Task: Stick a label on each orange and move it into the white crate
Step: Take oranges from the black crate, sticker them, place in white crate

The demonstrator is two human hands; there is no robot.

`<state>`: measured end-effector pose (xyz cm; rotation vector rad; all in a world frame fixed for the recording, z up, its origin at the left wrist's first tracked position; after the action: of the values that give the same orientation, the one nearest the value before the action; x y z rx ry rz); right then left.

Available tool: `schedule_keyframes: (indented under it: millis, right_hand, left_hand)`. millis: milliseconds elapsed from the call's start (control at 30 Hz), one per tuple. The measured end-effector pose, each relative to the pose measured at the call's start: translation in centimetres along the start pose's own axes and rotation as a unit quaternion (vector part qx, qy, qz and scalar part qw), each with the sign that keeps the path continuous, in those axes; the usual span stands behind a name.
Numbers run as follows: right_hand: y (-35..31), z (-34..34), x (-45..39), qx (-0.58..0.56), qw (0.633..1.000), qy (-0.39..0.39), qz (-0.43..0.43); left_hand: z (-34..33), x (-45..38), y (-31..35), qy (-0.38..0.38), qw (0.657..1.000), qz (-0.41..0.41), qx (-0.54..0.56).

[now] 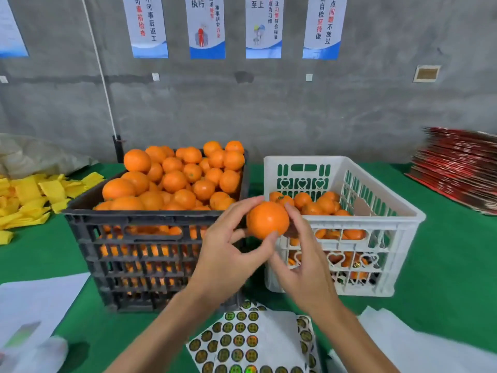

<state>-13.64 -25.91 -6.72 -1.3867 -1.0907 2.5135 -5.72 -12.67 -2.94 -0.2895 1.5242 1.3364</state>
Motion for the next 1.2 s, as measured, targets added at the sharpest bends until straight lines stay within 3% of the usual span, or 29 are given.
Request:
schedule_keyframes:
  millis: [67,133,200,267,467,600,767,867,1033,1200]
  right_hand:
    - [0.5,0.3,1.9,0.012,1.0,-0.01,0.001]
    - [1.5,0.2,4.1,0.062,0.997,-0.042,0.004]
    - [3.0,-1.0,6.4,0.123,0.986,-0.112,-0.005]
    - [5.5,-2.6,8.8,0.145,0.963,-0.209,-0.085]
    - [9.0,-3.9,13.3,0.124,0.905,-0.357,-0.196]
    - [9.6,-3.7,14.9,0.112,0.891,-0.389,-0.207]
    - [9.4,-5.0,15.7,0.147,0.878,-0.425,-0.167]
    - [9.2,-5.5,15.7,0.156,0.887,-0.409,-0.145]
    - [8.8,-5.5,15.3,0.135,0.906,-0.379,-0.134]
    - [7.9,-5.5,15.0,0.115,0.923,-0.353,-0.107]
  left_hand:
    - [-1.2,2.9,-0.9,-0.019,1.0,0.004,-0.013]
    - [-2.2,6.0,-3.4,-0.047,0.996,0.075,0.017]
    - [-3.3,9.1,-6.5,-0.076,0.981,0.169,0.048]
    - [-3.8,12.3,-9.6,-0.092,0.966,0.24,0.036]
    - [-4.0,17.9,-14.4,-0.118,0.951,0.286,-0.004]
    - [-4.0,18.0,-14.4,-0.126,0.956,0.254,-0.072]
    - [-3.6,18.0,-13.8,-0.073,0.96,0.268,-0.02]
    - [-2.9,17.8,-13.3,-0.024,0.964,0.261,0.041]
    - [-3.4,18.1,-13.4,-0.051,0.962,0.267,0.037]
    - [-3.1,18.0,-13.7,-0.028,0.964,0.262,0.031]
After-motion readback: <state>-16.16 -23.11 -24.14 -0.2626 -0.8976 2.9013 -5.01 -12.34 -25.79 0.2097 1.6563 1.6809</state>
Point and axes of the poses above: each hand's wrist, its own x-axis away from the middle knuckle, its own z-axis out of the back of the hand, y = z × x, the point moved 8 cm from there along -x, towards the middle knuckle, and after that the axes turned 9 degrees about -z, right-handed, at the moved point
